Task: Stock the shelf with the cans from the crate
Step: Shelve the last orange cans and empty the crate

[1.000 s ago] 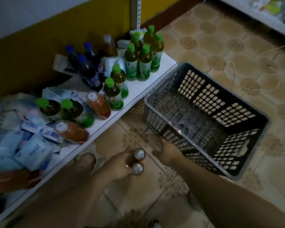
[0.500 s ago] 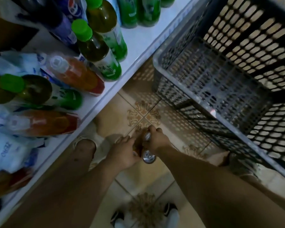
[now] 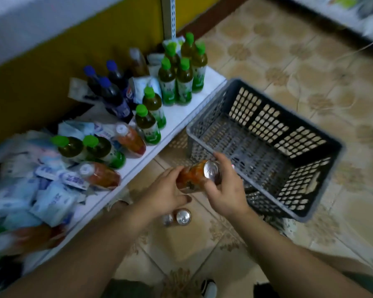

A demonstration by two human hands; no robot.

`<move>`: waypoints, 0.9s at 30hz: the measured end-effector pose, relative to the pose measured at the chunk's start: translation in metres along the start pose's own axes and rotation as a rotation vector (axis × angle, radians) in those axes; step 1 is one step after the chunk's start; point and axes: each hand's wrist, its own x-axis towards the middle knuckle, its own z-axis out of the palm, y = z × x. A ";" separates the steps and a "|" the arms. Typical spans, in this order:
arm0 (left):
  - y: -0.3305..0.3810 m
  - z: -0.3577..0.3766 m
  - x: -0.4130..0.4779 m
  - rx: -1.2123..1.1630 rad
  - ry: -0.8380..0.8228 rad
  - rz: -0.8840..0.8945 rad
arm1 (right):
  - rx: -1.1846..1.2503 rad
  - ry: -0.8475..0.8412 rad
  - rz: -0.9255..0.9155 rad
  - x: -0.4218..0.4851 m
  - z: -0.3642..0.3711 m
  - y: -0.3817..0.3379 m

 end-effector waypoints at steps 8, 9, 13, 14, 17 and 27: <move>0.112 -0.095 -0.111 -0.352 0.305 0.263 | 0.401 0.203 -0.186 -0.033 -0.078 -0.171; 0.120 -0.106 -0.125 -0.401 0.338 0.270 | 0.410 0.159 -0.222 -0.037 -0.084 -0.190; 0.127 -0.144 -0.173 -0.506 0.439 0.289 | 0.301 -0.114 -0.347 -0.053 -0.095 -0.259; 0.125 -0.153 -0.185 -0.509 0.456 0.291 | 0.268 -0.136 -0.380 -0.056 -0.095 -0.276; 0.116 -0.188 -0.219 -0.468 0.525 0.269 | 0.205 -0.186 -0.480 -0.065 -0.084 -0.328; 0.028 -0.305 -0.327 0.298 0.804 -0.180 | 0.240 -0.364 -0.668 -0.069 0.015 -0.456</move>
